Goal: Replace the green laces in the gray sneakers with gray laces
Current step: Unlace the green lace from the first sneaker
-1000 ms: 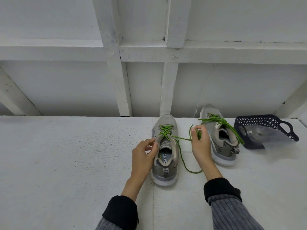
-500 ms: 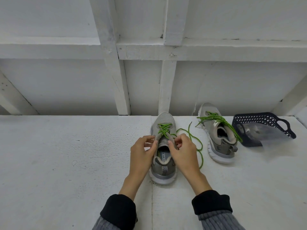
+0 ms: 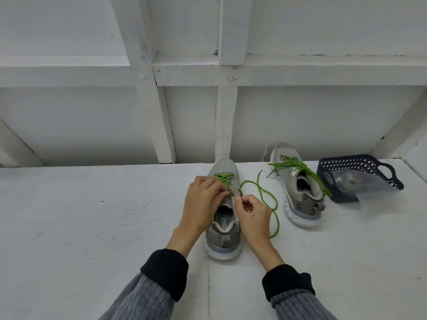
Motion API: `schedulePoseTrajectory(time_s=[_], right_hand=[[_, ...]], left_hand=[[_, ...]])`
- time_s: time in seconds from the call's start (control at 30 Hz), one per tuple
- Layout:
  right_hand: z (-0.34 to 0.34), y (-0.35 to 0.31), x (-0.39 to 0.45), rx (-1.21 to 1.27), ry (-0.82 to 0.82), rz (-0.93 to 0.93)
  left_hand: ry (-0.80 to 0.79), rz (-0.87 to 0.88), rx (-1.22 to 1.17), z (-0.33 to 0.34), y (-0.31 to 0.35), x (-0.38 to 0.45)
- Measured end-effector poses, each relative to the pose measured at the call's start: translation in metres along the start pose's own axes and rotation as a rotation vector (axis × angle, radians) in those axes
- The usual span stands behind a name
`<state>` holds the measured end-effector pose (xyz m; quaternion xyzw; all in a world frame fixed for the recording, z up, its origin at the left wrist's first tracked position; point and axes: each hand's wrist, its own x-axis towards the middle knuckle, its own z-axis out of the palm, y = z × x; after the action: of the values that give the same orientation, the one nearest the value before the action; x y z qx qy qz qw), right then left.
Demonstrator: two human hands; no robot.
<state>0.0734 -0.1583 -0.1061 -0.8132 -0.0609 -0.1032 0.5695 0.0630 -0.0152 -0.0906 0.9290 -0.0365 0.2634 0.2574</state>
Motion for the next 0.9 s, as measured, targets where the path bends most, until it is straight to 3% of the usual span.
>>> schedulePoseTrajectory(time_s=[0.13, 0.23, 0.3, 0.47, 0.53, 0.63, 0.77, 0.9], right_hand=[[0.000, 0.002, 0.000, 0.002, 0.003, -0.027], [0.000, 0.002, 0.000, 0.011, -0.012, -0.028], [0.000, 0.003, -0.001, 0.017, -0.010, -0.029], [-0.001, 0.004, -0.001, 0.014, -0.014, -0.034], [-0.001, 0.004, -0.001, 0.016, -0.015, -0.032], [-0.002, 0.004, -0.002, 0.023, -0.015, -0.032], [-0.002, 0.003, -0.002, 0.026, -0.022, -0.025], [-0.003, 0.003, -0.003, 0.045, -0.033, 0.003]], left_hand=[[0.237, -0.567, -0.561, -0.010, 0.010, -0.012], [0.262, -0.788, -0.647, -0.009, 0.009, -0.018], [0.201, -0.696, -0.604, -0.009, 0.010, -0.020], [0.027, 0.001, -0.063, -0.012, 0.005, -0.009], [-0.018, 0.081, 0.063, -0.006, 0.000, -0.004], [-0.006, -0.033, -0.092, -0.003, 0.000, -0.005], [-0.013, -0.416, -0.707, -0.015, 0.015, -0.010], [0.160, -0.625, -1.141, -0.025, 0.014, -0.007]])
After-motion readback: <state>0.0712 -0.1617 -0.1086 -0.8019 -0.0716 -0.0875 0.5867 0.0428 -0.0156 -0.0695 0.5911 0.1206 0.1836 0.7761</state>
